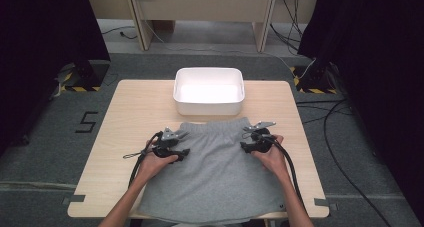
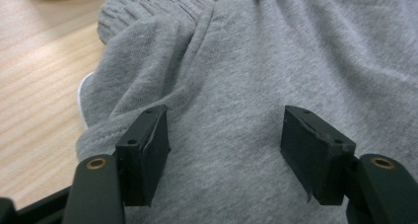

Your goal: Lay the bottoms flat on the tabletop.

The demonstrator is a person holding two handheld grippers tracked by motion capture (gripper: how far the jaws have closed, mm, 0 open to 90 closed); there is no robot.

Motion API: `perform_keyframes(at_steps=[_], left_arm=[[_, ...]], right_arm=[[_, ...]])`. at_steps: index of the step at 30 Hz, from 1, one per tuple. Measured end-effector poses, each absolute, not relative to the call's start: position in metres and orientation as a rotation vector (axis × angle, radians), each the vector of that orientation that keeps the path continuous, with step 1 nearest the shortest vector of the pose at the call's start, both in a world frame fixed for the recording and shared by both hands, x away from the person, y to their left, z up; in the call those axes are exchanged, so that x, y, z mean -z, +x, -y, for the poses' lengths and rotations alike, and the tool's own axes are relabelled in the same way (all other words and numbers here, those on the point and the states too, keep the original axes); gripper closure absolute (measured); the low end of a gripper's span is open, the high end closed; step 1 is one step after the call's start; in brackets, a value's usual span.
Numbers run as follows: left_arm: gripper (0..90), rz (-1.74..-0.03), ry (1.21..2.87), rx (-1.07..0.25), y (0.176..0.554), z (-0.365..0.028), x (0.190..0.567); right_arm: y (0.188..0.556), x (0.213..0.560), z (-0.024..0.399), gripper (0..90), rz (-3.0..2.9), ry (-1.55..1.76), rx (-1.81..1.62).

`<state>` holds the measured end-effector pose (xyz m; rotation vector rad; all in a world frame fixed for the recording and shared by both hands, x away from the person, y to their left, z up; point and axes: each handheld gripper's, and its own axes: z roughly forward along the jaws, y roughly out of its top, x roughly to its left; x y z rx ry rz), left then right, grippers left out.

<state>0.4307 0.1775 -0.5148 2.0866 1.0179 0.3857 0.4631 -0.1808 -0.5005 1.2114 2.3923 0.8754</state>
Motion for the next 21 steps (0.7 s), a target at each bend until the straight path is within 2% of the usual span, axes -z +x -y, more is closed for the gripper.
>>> perform_keyframes(at_steps=[21], left_arm=[[35.5,-1.031,2.079,-0.354,0.44,-0.196,0.514]], right_arm=[[0.464,0.502,0.165,37.0,-2.381,1.221,-0.889]])
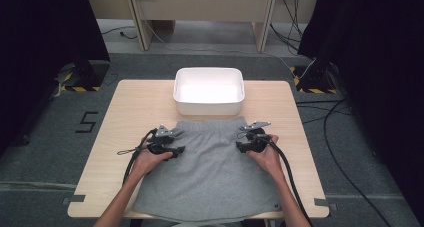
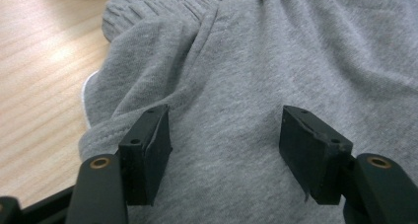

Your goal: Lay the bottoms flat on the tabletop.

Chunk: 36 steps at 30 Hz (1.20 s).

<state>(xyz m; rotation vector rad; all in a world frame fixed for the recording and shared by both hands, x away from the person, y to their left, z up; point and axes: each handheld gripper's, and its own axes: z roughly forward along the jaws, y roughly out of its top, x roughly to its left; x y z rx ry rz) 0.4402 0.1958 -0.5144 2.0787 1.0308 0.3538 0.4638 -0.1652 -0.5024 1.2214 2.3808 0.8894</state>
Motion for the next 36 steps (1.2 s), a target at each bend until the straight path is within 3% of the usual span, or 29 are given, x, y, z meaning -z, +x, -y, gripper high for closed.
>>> perform_keyframes(at_steps=[36], left_arm=[[33.3,-1.065,2.074,-0.361,0.4441,-0.1994,0.5133]], right_arm=[[0.4682,0.5026,0.1588,36.1,-2.382,1.203,-0.899]])
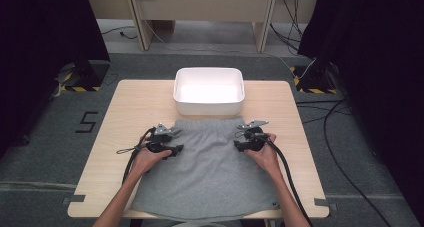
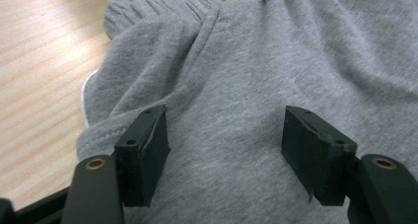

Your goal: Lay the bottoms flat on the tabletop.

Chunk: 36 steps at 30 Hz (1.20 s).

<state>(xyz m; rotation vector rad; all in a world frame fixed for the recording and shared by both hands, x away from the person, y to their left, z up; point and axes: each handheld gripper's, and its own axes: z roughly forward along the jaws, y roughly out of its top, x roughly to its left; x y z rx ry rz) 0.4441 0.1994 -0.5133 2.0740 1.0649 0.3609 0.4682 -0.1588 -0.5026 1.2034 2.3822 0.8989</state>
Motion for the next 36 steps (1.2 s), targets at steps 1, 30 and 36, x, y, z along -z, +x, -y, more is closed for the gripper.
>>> perform_keyframes(at_steps=[1,30,36], left_arm=[[33.1,-1.066,2.072,-0.359,0.444,-0.199,0.513],[31.0,-1.145,1.991,-0.372,0.456,-0.223,0.499],[30.5,-1.171,1.991,-0.376,0.465,-0.227,0.496]], right_arm=[[0.468,0.502,0.159,36.1,-2.383,1.202,-0.899],[0.425,0.476,0.133,35.9,-2.405,1.038,-1.046],[0.409,0.472,0.12,35.9,-2.427,0.986,-1.091]])
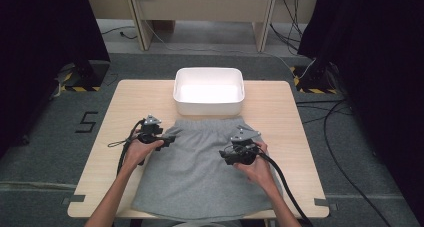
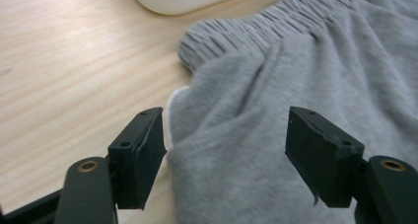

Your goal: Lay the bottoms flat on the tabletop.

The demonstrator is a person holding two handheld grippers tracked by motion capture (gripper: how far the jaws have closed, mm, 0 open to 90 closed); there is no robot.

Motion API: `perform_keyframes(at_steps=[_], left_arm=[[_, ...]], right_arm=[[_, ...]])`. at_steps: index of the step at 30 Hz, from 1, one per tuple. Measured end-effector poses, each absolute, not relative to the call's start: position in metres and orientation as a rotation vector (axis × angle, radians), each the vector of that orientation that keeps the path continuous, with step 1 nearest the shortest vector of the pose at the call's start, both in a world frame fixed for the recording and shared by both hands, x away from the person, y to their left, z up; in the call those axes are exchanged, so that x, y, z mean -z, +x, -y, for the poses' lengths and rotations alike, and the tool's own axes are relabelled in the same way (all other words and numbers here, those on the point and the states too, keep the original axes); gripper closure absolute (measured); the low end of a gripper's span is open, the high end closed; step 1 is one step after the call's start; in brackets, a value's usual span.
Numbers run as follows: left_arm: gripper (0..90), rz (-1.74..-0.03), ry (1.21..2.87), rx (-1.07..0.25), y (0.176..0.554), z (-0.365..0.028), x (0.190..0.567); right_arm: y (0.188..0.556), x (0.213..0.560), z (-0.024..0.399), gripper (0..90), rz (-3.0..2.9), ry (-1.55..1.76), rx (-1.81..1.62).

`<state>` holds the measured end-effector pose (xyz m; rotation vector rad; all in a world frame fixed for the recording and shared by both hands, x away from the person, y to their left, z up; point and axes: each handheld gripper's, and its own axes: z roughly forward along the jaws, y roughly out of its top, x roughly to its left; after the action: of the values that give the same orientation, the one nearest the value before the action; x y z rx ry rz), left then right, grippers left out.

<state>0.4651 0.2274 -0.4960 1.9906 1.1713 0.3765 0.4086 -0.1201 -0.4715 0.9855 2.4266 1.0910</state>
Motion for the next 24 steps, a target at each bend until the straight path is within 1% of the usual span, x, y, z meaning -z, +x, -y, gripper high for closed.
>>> perform_keyframes(at_steps=[8,10,14,18,24], left_arm=[[29.8,-1.199,1.982,-0.369,0.478,-0.229,0.494],[29.2,-1.199,1.999,-0.344,0.482,-0.229,0.494],[28.4,-1.204,2.012,-0.357,0.488,-0.228,0.493],[27.0,-1.217,1.988,-0.37,0.491,-0.227,0.495],[25.7,-1.236,1.993,-0.365,0.495,-0.227,0.5]], right_arm=[[0.386,0.465,0.102,36.0,-2.466,0.914,-1.152],[0.381,0.464,0.098,36.0,-2.477,0.894,-1.164],[0.372,0.461,0.088,36.0,-2.491,0.863,-1.197],[0.365,0.459,0.08,36.0,-2.506,0.834,-1.213],[0.354,0.459,0.065,36.0,-2.546,0.772,-1.227]])
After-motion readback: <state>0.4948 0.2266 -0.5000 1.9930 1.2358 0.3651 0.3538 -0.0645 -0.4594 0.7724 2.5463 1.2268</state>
